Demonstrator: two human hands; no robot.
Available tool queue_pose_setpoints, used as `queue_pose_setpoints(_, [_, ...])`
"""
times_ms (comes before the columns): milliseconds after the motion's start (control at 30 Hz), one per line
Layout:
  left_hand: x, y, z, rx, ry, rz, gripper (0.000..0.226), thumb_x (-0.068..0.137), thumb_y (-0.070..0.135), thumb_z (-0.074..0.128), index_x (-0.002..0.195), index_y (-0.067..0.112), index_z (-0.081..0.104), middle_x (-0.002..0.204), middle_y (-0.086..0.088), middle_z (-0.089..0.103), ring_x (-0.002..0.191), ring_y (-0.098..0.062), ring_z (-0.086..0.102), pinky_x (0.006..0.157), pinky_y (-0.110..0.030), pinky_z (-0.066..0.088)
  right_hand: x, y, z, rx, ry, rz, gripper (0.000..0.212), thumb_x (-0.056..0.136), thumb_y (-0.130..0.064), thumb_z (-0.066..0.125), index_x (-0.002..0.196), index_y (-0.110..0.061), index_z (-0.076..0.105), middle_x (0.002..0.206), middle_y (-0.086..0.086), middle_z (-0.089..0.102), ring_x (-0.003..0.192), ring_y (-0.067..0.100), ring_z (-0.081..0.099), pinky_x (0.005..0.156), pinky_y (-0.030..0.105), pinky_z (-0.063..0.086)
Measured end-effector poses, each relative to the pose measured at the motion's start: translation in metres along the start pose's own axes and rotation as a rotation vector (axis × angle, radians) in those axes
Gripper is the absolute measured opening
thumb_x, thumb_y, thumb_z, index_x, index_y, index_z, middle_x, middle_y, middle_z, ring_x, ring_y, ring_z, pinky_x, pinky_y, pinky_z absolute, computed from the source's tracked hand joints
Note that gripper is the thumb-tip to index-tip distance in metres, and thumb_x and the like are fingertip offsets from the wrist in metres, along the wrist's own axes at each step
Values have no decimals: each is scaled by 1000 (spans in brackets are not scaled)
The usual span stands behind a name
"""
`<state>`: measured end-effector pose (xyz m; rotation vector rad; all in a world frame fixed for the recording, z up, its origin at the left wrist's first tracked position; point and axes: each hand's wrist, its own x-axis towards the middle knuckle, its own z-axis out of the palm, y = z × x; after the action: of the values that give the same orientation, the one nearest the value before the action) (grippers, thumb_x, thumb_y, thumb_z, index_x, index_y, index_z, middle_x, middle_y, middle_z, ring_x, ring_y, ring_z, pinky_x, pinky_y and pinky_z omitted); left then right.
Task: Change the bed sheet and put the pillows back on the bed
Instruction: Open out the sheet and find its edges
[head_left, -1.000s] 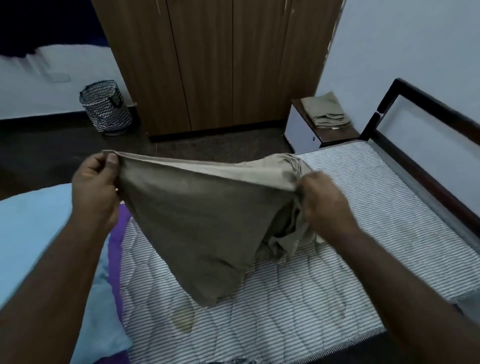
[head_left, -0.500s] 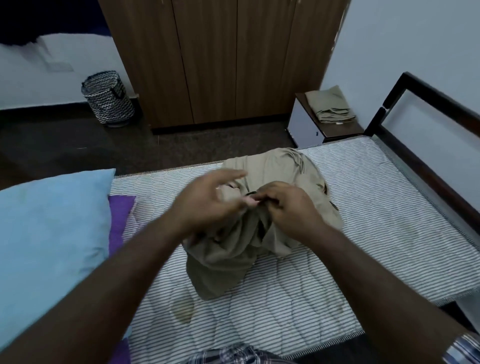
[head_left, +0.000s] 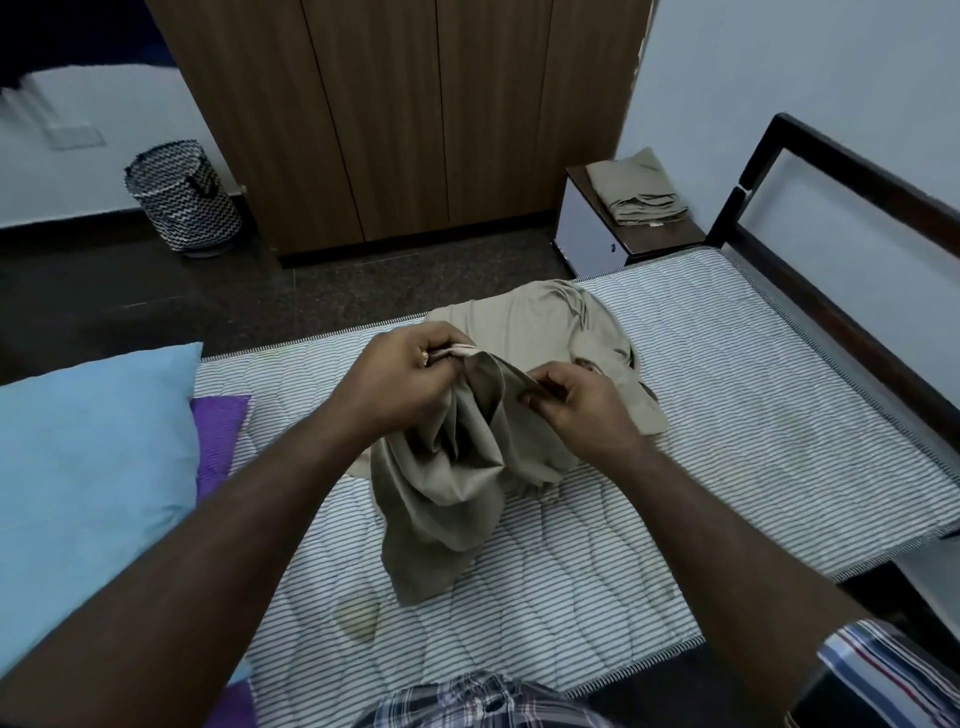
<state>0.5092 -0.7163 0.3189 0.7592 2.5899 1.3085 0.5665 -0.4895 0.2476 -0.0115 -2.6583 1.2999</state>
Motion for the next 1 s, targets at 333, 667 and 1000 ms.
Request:
queue_pose_setpoints(333, [1, -8, -15, -157, 227, -29, 15, 94, 15, 62, 88, 26, 71, 83, 15, 69, 83, -2, 63, 77, -26, 50, 20, 24, -29, -285, 161, -13, 12, 90, -12, 63, 100, -15, 70, 95, 0, 67, 90, 17, 61, 81, 35, 51])
queue_pose_setpoints(667, [13, 5, -9, -221, 407, -93, 13, 97, 13, 60, 86, 13, 67, 81, -1, 65, 74, -5, 60, 68, -26, 49, -28, 34, 2, -652, 258, -369, 23, 99, -13, 43, 87, -5, 62, 88, 8, 55, 77, 19, 48, 67, 35, 48])
queue_pose_setpoints(1000, [3, 19, 3, -289, 353, -99, 20, 95, 8, 62, 79, 19, 66, 73, 8, 60, 66, 1, 53, 62, -16, 43, -44, 44, 87, -199, -40, -19, 22, 80, -13, 67, 102, -8, 69, 104, 13, 58, 85, 32, 61, 75, 41, 56])
